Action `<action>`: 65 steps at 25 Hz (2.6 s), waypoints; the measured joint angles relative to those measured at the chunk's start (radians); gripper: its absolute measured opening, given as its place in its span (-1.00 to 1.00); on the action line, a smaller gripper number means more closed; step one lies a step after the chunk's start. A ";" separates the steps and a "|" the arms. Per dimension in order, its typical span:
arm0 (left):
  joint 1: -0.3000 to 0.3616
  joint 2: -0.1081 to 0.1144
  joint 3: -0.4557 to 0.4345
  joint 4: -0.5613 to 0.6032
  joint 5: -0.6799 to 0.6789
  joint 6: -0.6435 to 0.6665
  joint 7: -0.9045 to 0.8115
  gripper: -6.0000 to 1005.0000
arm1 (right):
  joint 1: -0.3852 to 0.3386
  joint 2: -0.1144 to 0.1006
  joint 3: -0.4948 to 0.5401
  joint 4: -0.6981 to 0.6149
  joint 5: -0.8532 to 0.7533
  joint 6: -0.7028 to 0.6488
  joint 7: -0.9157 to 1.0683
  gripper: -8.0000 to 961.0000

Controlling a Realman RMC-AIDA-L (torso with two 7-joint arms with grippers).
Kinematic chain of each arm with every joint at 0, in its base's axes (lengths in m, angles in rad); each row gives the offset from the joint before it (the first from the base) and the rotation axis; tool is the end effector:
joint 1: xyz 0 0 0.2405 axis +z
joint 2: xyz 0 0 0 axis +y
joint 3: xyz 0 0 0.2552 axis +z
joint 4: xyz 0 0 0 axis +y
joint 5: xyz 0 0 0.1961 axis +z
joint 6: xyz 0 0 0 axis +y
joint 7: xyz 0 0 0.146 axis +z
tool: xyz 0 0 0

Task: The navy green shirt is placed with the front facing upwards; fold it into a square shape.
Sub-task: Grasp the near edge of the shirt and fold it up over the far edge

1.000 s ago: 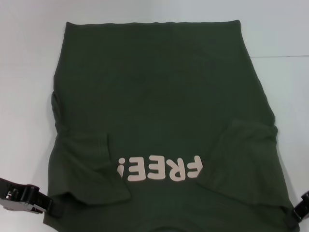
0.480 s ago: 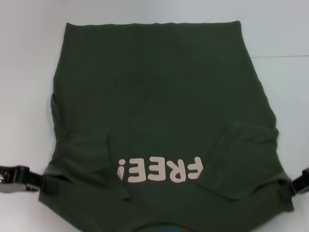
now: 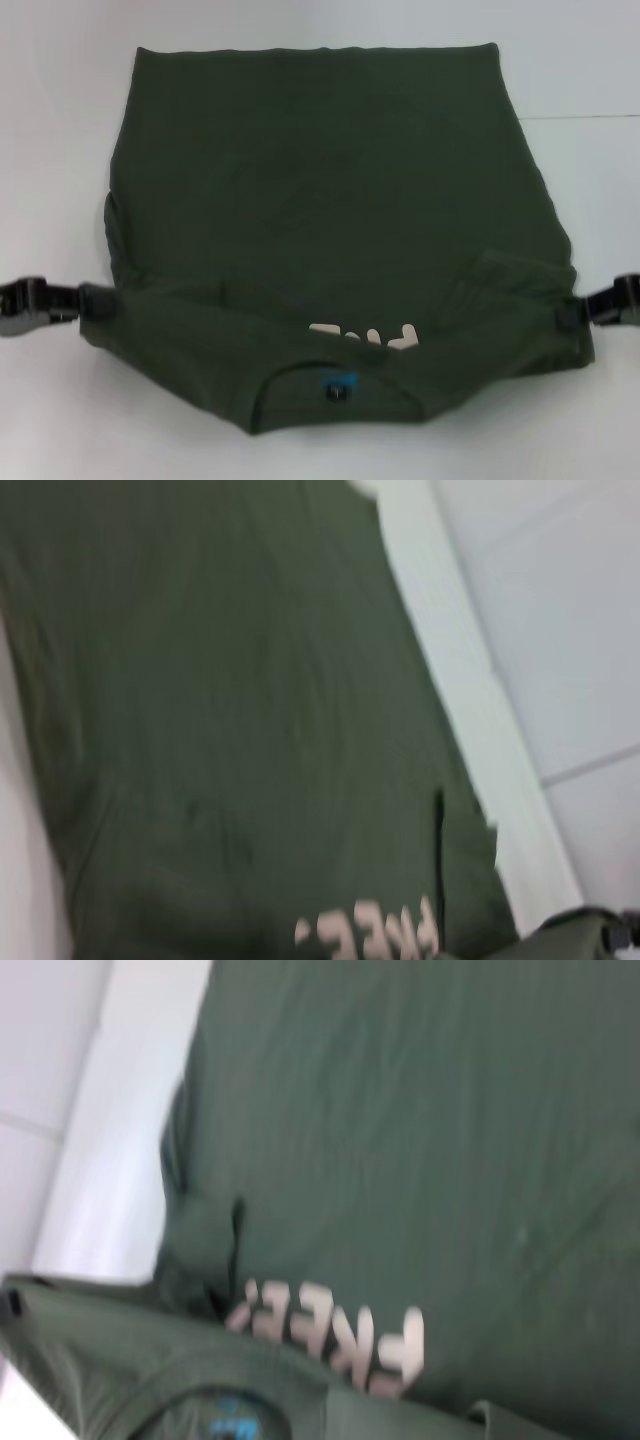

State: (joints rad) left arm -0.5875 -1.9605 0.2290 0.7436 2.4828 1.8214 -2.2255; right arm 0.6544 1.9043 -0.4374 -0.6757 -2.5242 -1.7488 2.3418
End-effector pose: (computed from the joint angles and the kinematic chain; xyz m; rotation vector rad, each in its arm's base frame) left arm -0.2972 0.3063 0.0752 -2.3148 -1.8468 -0.6123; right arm 0.2905 0.3259 0.0691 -2.3555 1.9141 0.2880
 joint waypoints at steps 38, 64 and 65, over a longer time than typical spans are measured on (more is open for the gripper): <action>-0.022 -0.167 0.005 -0.155 -0.533 -0.558 0.327 -0.84 | -0.003 0.112 0.014 0.052 0.443 0.564 -0.131 -0.92; -0.137 -0.202 0.006 -0.353 -0.757 -0.900 0.742 -0.84 | 0.054 0.179 0.007 0.135 0.458 0.893 -0.229 -0.92; -0.139 -0.202 0.005 -0.364 -0.772 -0.909 0.765 -0.84 | 0.055 0.180 0.007 0.138 0.459 0.899 -0.232 -0.92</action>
State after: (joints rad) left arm -0.7267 -2.1629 0.2341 0.3794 1.7105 0.9126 -1.4600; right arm 0.7090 2.0840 -0.4305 -0.5382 -2.0648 -0.8500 2.1095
